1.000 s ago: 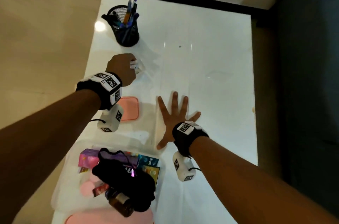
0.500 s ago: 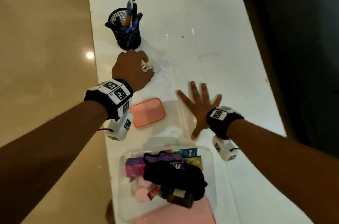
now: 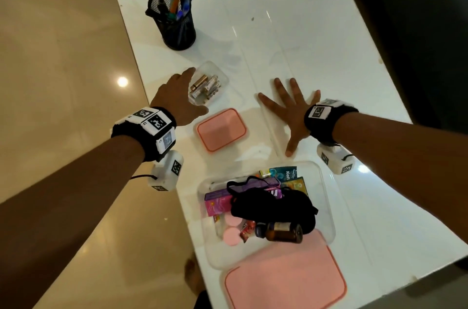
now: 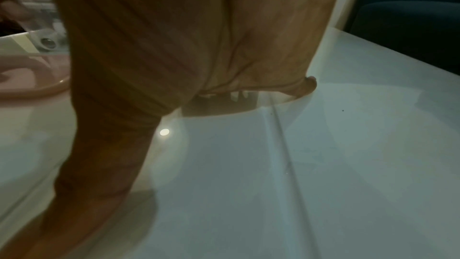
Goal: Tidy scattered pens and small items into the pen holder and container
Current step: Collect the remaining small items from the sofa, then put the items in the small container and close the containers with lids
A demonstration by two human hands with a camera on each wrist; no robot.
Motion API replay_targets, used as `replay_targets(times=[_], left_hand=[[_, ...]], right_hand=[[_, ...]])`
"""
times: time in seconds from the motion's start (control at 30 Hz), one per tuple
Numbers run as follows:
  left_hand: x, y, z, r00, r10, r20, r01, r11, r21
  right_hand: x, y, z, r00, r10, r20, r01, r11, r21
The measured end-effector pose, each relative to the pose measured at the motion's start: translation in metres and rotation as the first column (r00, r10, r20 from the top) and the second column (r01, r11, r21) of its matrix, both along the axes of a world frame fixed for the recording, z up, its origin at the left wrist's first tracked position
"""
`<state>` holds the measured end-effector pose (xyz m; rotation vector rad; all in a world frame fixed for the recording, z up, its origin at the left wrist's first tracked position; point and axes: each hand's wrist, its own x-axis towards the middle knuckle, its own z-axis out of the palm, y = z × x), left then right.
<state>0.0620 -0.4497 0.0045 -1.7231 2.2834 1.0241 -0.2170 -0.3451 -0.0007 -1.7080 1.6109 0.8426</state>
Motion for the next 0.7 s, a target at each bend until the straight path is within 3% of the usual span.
replay_targets(times=[0.3,0.4,0.53,0.63,0.7], left_hand=[[0.019,0.016,0.009,0.998,-0.057,-0.019,0.058,0.996,0.065],[0.012,0.011,0.01,0.996,-0.087,-0.017,0.088,0.992,0.085],[0.012,0.007,0.007,0.994,-0.096,-0.054,0.101,0.989,0.105],[0.018,0.004,0.002,0.987,-0.125,-0.1,0.136,0.985,0.104],[0.022,0.002,-0.001,0.981,-0.148,-0.125,0.16,0.982,0.098]], right_hand=[[0.008,-0.022,0.02,0.997,-0.063,-0.037,0.066,0.996,0.064],[0.03,-0.038,0.041,0.995,-0.097,-0.003,0.097,0.992,0.075],[0.081,-0.05,0.047,0.998,-0.016,0.067,0.017,1.0,-0.011],[0.105,-0.053,0.043,0.999,0.041,0.009,-0.041,0.999,-0.032],[0.108,-0.053,0.04,1.0,0.0,0.007,0.0,0.999,-0.046]])
